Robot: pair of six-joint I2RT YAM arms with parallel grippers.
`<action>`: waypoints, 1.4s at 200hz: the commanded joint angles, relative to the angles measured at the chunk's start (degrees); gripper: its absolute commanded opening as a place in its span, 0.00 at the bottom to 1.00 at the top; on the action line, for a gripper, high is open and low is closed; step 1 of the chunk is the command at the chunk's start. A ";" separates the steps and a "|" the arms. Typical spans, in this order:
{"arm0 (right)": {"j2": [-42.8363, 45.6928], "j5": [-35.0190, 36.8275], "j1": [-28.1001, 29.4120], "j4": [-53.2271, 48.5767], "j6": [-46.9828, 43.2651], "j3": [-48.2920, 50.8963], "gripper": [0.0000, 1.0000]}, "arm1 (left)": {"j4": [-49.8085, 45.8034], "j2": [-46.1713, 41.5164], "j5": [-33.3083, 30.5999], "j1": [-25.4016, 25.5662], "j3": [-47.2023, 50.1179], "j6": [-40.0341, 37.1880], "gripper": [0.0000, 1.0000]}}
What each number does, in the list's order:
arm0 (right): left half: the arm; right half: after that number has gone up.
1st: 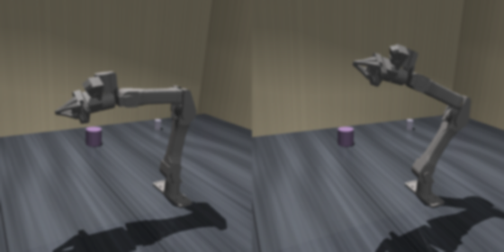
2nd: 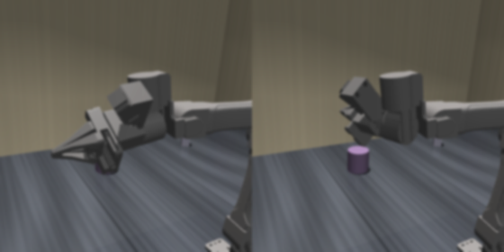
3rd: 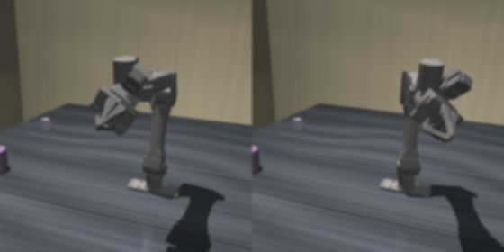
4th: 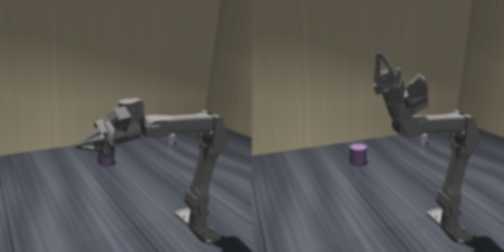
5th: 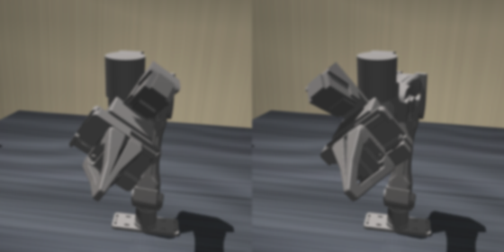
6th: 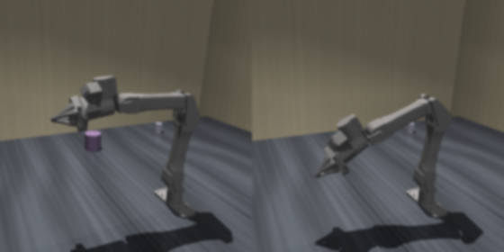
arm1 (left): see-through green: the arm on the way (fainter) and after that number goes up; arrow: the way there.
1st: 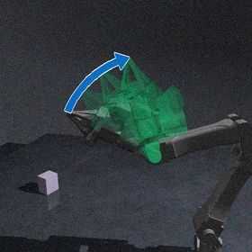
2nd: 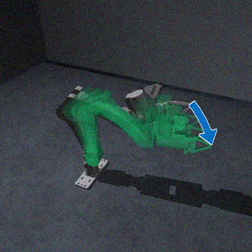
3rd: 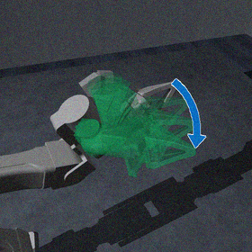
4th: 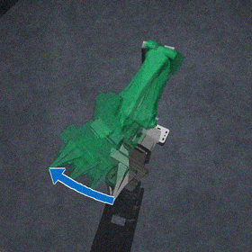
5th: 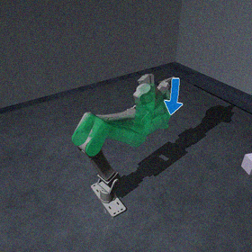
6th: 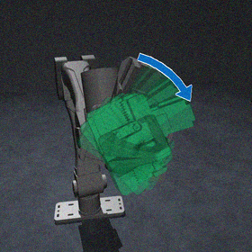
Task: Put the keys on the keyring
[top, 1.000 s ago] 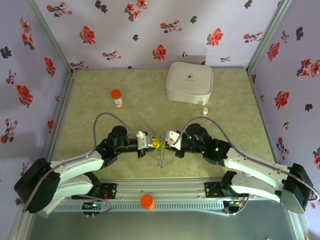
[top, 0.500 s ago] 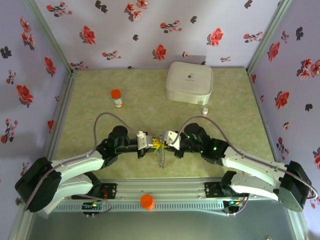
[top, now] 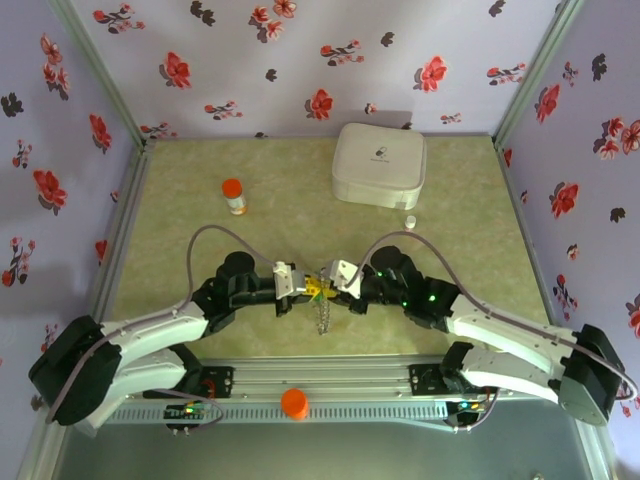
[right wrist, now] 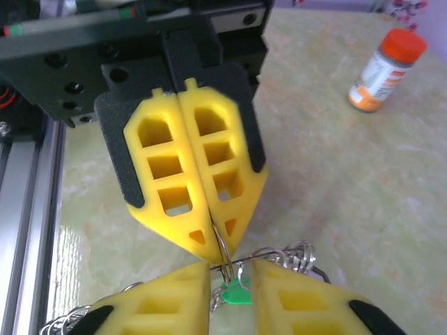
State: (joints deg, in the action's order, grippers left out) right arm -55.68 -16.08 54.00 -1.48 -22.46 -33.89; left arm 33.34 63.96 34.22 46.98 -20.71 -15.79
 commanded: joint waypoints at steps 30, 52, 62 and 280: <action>8.10 11.32 -2.50 4.51 3.57 3.85 0.34 | 0.35 -6.11 -10.58 0.27 -0.04 -2.64 0.00; 5.52 12.05 -2.54 5.43 7.15 3.09 0.34 | 0.03 -8.26 -18.43 0.27 0.91 -1.12 0.00; 3.71 12.33 -2.51 6.91 9.40 2.80 0.34 | -0.11 -9.59 -23.02 0.22 1.55 0.01 0.00; -58.13 -2.61 10.48 5.43 0.82 -41.08 0.41 | -24.43 -36.59 -74.47 -25.75 1.15 32.59 0.00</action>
State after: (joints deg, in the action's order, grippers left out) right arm -109.03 -18.17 63.07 1.98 -18.50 -69.80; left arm 6.33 28.91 -37.12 24.05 -18.50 12.49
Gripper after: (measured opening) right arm 0.403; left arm 0.054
